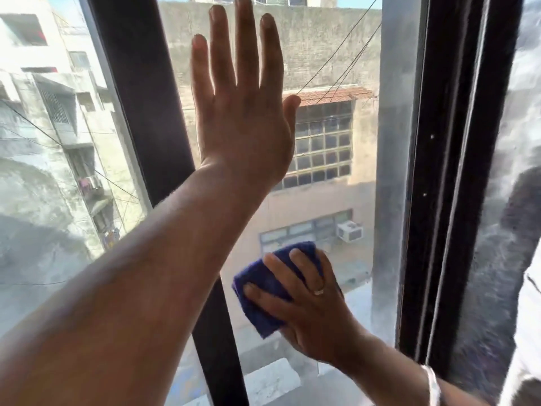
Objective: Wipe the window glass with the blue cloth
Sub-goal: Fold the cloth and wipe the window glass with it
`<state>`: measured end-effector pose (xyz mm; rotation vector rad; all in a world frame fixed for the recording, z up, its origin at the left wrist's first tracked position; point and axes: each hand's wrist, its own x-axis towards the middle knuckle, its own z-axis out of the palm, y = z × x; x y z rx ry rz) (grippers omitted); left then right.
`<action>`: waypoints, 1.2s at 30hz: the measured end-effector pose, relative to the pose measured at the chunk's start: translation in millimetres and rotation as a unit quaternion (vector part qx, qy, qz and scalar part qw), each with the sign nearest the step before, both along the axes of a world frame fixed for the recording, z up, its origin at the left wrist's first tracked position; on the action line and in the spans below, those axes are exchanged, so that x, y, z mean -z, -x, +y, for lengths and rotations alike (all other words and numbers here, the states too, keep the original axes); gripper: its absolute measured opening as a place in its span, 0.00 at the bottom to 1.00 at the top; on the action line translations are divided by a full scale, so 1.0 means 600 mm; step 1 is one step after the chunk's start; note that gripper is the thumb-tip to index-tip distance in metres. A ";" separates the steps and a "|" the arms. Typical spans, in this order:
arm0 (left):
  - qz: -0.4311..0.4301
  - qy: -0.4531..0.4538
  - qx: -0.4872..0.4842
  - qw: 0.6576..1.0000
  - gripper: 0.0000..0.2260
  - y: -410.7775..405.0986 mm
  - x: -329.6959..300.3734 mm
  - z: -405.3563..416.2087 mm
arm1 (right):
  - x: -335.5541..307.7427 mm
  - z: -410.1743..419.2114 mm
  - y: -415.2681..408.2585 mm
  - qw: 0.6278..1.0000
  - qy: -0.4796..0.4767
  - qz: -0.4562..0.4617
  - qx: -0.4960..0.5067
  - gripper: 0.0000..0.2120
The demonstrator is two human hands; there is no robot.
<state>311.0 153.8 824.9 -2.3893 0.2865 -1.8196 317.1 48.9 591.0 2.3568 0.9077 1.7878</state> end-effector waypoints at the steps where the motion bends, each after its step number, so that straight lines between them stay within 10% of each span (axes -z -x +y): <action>1: 0.002 0.002 0.000 1.000 0.33 -0.001 0.001 -0.001 | 0.008 -0.025 -0.003 1.000 0.024 0.000 0.002 0.32; 8: -0.005 0.009 -0.002 1.000 0.33 -0.002 0.003 -0.002 | -0.176 -0.088 -0.049 0.909 -0.416 -0.018 -0.011 0.33; 15: -0.003 0.009 0.004 1.000 0.34 -0.004 0.009 -0.004 | -0.039 -0.033 -0.014 1.000 -0.019 -0.008 -0.003 0.31; 22: -0.006 0.009 0.007 1.000 0.34 -0.007 0.007 -0.003 | -0.237 -0.089 -0.059 0.915 -0.403 -0.020 0.007 0.30; 30: 0.009 0.005 -0.010 1.000 0.34 0.001 0.010 -0.002 | -0.058 -0.081 -0.021 1.000 0.013 -0.005 0.025 0.41; 36: 0.018 0.011 -0.002 1.000 0.34 0.005 0.002 0.000 | -0.266 -0.140 -0.051 0.943 -0.332 -0.005 0.008 0.31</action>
